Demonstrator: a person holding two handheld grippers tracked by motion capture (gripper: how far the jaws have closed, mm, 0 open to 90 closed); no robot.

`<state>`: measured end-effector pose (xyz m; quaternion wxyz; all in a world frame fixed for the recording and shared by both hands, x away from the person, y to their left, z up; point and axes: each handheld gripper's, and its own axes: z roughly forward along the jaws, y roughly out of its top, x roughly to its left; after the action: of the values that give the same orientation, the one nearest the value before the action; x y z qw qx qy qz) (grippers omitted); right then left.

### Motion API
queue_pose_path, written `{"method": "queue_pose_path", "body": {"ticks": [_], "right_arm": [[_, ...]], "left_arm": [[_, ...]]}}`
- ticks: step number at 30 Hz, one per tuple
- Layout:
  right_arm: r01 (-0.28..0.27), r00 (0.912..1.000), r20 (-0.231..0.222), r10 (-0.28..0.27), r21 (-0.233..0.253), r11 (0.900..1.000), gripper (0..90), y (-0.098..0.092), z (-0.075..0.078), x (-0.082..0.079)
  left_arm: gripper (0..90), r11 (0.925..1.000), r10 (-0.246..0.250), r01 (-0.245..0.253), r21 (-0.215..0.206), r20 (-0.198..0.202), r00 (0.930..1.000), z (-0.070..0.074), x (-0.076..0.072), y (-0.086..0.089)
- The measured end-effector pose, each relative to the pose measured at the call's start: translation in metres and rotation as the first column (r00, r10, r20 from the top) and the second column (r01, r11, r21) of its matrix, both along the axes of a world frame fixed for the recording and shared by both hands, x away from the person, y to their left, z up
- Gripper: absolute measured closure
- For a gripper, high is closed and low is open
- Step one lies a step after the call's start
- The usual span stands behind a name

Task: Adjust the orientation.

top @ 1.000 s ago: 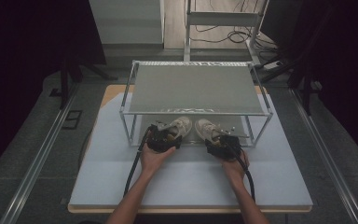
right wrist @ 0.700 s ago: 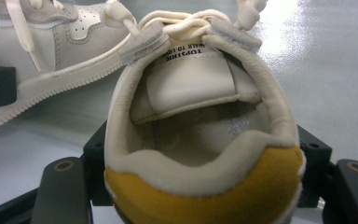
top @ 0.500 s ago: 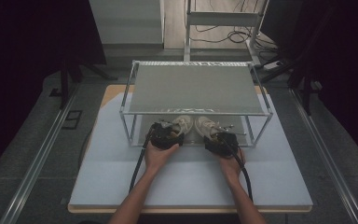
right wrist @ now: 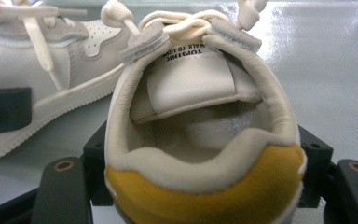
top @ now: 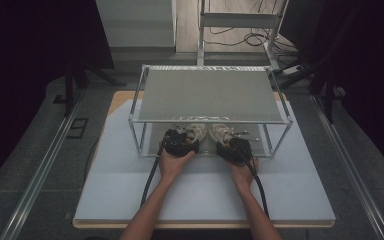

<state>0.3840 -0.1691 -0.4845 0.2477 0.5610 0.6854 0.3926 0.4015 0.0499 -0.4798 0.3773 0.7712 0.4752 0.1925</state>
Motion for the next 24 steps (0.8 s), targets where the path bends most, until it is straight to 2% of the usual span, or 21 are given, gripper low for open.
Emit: {"method": "queue_pose_path", "body": {"ticks": [1,9,11,13,14,16,17,19,20,22,23,24], "right_arm": [[-0.002,1.0000,-0.002,0.002,0.000,1.000,29.3,0.000,-0.001,0.001],[0.016,0.9997,-0.020,-0.016,-0.008,1.000,28.9,0.003,-0.008,0.004],[0.008,0.9996,-0.027,-0.009,-0.020,1.000,28.4,0.004,-0.010,0.004],[0.012,0.9997,-0.021,-0.012,-0.017,1.000,27.9,0.004,-0.011,0.003],[0.012,0.9997,-0.020,-0.012,-0.017,1.000,27.6,0.004,-0.011,0.003],[0.009,0.9998,-0.016,-0.009,-0.009,1.000,24.5,0.003,-0.011,0.002],[0.007,1.0000,0.004,-0.007,-0.007,1.000,21.5,0.002,-0.010,0.000],[-0.007,0.9997,0.024,0.007,-0.006,1.000,20.0,-0.001,-0.007,-0.004],[-0.018,0.9994,0.028,0.018,-0.006,1.000,19.8,-0.002,-0.005,-0.005],[-0.034,0.9985,0.042,0.034,0.000,0.999,19.9,-0.006,-0.003,-0.010],[-0.041,0.9983,0.043,0.040,0.010,0.999,20.4,-0.007,-0.002,-0.014],[-0.050,0.9974,0.053,0.049,0.015,0.999,21.0,-0.009,-0.001,-0.017]], "left_arm": [[30.5,1.0000,0.008,-0.008,-0.001,-0.004,1.0000,-0.002,0.000,-0.001],[30.1,0.9993,-0.029,0.029,0.025,0.012,0.9995,-0.006,0.001,-0.001],[29.5,0.9982,0.056,-0.056,-0.021,-0.007,0.9984,-0.008,-0.004,-0.004],[28.9,0.9948,0.094,-0.094,-0.039,-0.012,0.9955,-0.008,-0.006,-0.006],[28.4,0.9954,0.085,-0.085,-0.043,-0.008,0.9964,-0.009,-0.005,-0.005],[27.1,0.9993,0.032,-0.032,-0.020,-0.004,0.9995,-0.008,-0.005,-0.002],[26.1,0.9996,0.014,-0.014,-0.024,0.001,0.9999,-0.008,-0.005,0.000],[23.0,0.9994,0.006,-0.006,-0.035,0.006,1.0000,-0.005,-0.008,0.002],[22.5,0.9958,0.062,-0.062,-0.067,0.000,0.9981,-0.004,-0.012,0.000],[21.6,0.9971,0.028,-0.028,-0.071,0.002,0.9996,-0.001,-0.016,0.004],[21.1,0.9983,0.009,-0.009,-0.058,0.011,0.9999,0.000,-0.018,0.008],[21.6,0.9973,0.007,-0.005,-0.073,0.017,0.9998,0.002,-0.021,0.012]]}}
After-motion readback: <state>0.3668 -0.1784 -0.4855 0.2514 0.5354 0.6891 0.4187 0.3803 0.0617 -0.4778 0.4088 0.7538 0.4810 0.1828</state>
